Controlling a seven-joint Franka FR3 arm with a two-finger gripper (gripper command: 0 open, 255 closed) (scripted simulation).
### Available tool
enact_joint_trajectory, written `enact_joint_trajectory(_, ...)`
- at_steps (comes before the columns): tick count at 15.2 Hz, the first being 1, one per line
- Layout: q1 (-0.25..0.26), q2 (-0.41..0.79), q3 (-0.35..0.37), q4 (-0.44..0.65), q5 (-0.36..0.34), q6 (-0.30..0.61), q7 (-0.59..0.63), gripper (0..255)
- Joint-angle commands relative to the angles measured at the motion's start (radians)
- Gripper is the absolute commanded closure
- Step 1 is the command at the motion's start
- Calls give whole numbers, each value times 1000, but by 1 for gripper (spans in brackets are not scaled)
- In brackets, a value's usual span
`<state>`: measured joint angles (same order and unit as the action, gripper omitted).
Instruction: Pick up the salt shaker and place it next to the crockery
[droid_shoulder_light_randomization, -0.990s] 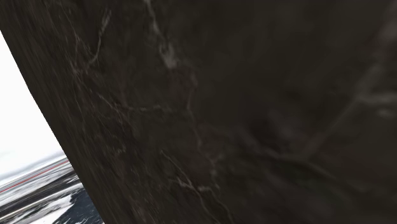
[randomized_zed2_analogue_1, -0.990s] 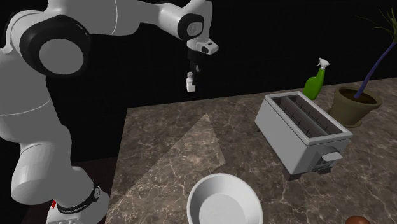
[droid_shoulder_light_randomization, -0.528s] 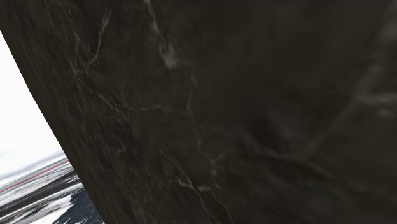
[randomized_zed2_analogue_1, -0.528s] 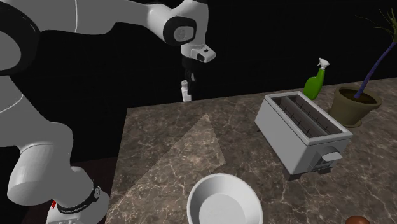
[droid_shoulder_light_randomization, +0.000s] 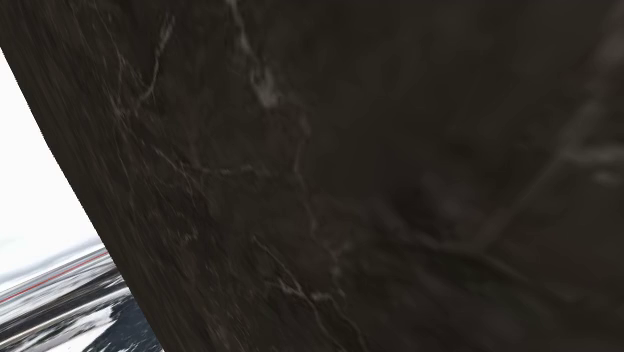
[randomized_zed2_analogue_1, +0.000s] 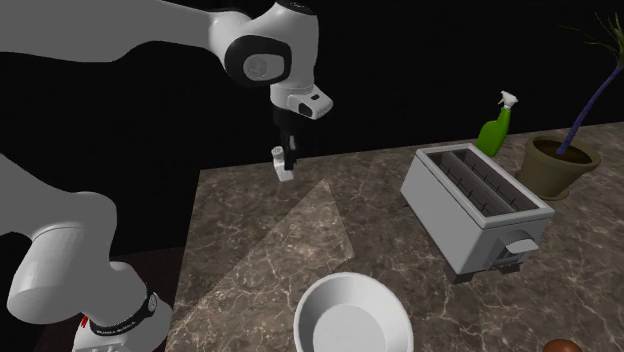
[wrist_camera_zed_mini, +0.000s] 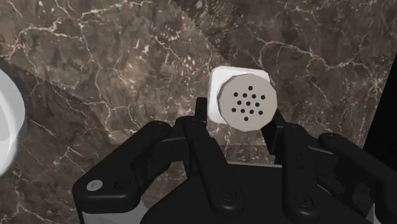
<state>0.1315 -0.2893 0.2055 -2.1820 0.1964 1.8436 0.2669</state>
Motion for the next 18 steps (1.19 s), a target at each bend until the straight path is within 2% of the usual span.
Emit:
enact_joint_trajectory(1,-14,-66,-32,-60,0,-14,-48,255)
enact_joint_trajectory(9,-80,-249,-163,-214,-56,-68,-217,255)
enact_joint_trajectory(18,-179,-386,-331,-301,-179,-136,-415,255)
